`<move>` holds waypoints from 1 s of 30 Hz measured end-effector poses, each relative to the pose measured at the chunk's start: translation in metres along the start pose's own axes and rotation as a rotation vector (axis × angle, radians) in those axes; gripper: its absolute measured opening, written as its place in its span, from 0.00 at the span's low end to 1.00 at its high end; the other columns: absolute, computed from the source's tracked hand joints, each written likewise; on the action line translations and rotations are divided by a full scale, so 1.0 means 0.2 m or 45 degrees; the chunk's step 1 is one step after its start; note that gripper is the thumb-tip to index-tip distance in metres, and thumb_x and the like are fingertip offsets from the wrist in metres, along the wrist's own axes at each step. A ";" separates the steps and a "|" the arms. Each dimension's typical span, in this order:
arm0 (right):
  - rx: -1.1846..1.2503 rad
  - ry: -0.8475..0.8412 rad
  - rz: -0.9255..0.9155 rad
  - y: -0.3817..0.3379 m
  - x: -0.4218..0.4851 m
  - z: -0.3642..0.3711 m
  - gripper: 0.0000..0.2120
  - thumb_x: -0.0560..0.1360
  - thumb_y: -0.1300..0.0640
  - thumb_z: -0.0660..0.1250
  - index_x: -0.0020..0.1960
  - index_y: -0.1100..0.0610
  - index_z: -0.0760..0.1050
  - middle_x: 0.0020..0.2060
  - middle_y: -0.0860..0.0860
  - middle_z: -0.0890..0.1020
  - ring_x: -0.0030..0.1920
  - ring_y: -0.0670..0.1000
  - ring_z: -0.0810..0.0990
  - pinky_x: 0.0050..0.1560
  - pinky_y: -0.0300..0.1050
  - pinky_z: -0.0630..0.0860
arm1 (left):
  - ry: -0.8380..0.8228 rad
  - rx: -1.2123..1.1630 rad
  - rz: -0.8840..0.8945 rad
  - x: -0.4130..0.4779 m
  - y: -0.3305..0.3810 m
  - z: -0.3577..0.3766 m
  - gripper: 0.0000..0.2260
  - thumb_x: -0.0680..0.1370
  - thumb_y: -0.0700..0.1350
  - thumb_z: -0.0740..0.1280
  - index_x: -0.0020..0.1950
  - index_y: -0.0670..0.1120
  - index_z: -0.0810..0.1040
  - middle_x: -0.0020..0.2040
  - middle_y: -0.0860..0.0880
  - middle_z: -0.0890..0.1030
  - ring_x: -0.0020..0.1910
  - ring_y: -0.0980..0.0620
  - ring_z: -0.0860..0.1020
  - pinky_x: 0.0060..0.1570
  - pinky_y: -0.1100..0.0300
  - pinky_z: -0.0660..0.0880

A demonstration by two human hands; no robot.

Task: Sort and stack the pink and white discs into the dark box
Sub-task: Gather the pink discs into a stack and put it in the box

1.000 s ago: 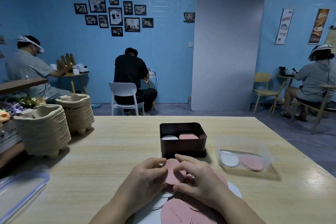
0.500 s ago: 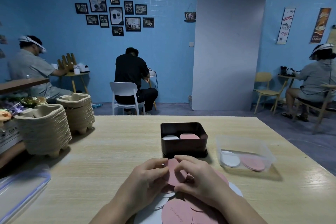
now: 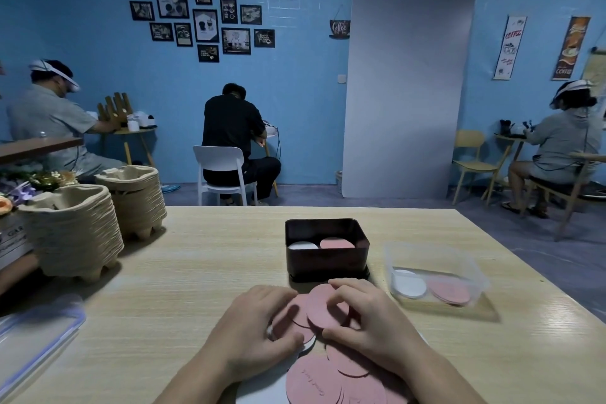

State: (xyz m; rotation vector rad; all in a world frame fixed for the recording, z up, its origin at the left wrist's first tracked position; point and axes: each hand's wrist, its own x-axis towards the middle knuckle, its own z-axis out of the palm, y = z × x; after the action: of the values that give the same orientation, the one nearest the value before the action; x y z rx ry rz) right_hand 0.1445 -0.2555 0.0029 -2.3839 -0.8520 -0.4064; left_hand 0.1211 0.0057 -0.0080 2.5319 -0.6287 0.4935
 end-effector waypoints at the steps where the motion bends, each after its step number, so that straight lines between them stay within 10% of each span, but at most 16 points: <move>1: -0.007 0.002 0.004 0.00 0.00 0.00 0.19 0.68 0.33 0.72 0.50 0.45 0.75 0.63 0.33 0.72 0.69 0.35 0.67 0.65 0.38 0.68 | -0.039 0.015 -0.008 0.00 -0.01 0.00 0.29 0.73 0.67 0.64 0.73 0.60 0.70 0.66 0.66 0.73 0.67 0.66 0.67 0.68 0.58 0.66; 7: -0.010 0.003 0.032 -0.01 0.00 0.00 0.20 0.67 0.33 0.72 0.47 0.46 0.74 0.62 0.33 0.74 0.69 0.35 0.67 0.64 0.40 0.70 | -0.092 0.033 0.020 0.02 -0.02 0.02 0.25 0.76 0.68 0.59 0.71 0.63 0.73 0.70 0.68 0.70 0.72 0.67 0.62 0.72 0.61 0.60; 16: -0.001 -0.007 0.059 -0.01 -0.01 0.00 0.20 0.67 0.33 0.72 0.48 0.46 0.75 0.61 0.28 0.70 0.68 0.34 0.67 0.64 0.37 0.68 | 0.032 -0.060 0.010 0.02 -0.02 0.03 0.14 0.73 0.64 0.69 0.47 0.55 0.75 0.47 0.60 0.79 0.55 0.61 0.75 0.55 0.57 0.74; 30: 0.034 0.022 0.110 0.00 0.00 0.00 0.18 0.70 0.38 0.72 0.54 0.45 0.76 0.64 0.37 0.73 0.71 0.34 0.64 0.64 0.27 0.60 | 0.214 -0.075 -0.041 -0.01 -0.01 0.01 0.23 0.73 0.66 0.67 0.63 0.56 0.76 0.65 0.63 0.76 0.64 0.65 0.73 0.61 0.67 0.71</move>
State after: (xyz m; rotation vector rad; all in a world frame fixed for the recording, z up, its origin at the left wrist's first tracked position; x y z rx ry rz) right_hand 0.1445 -0.2548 0.0026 -2.3796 -0.7389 -0.3780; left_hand 0.1204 0.0072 -0.0107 2.4107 -0.5312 0.6585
